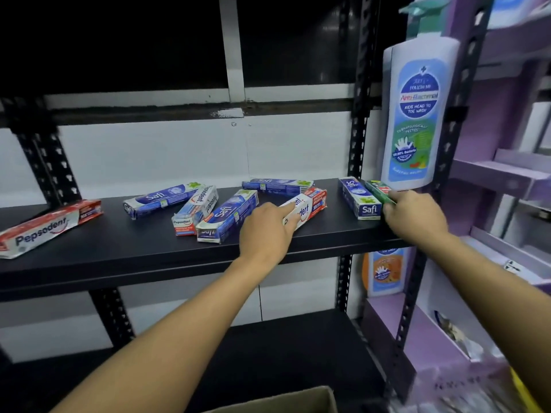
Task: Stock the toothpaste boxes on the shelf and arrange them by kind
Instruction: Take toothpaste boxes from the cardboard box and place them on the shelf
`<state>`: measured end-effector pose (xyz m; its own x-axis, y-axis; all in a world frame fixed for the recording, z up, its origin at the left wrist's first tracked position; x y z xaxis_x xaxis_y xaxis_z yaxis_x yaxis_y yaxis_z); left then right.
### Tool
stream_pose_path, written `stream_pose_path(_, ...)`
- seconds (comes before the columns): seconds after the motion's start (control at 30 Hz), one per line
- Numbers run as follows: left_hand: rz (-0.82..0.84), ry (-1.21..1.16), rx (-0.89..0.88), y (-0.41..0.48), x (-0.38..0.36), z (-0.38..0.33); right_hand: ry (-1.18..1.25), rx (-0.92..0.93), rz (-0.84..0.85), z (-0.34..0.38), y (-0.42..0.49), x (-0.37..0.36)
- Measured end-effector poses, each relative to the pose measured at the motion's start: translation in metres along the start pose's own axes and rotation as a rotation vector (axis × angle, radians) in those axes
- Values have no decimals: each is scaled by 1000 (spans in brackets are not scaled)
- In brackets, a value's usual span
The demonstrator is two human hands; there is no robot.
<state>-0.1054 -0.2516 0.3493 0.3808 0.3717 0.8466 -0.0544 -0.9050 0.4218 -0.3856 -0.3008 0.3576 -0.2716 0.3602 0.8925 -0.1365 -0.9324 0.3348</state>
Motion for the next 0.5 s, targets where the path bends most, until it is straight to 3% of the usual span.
stream_pose_path(0.23,46,21,-33,25,-15,-2,26,142,81,0,18,-16)
stream_pose_path(0.5,114,12,-68,31,-22,4,50,83,183,1,18,-17)
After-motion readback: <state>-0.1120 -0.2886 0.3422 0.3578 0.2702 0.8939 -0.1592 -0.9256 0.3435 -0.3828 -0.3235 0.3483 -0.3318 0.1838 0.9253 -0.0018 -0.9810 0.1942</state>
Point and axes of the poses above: each hand's wrist, its own y-axis towards the middle knuckle, its own x-axis out of the back of the hand, z = x × y, the point moved 4 cm from there along y, towards the middle knuckle, and after that the axes turned 11 degrees about z, right-handed, at the moved point
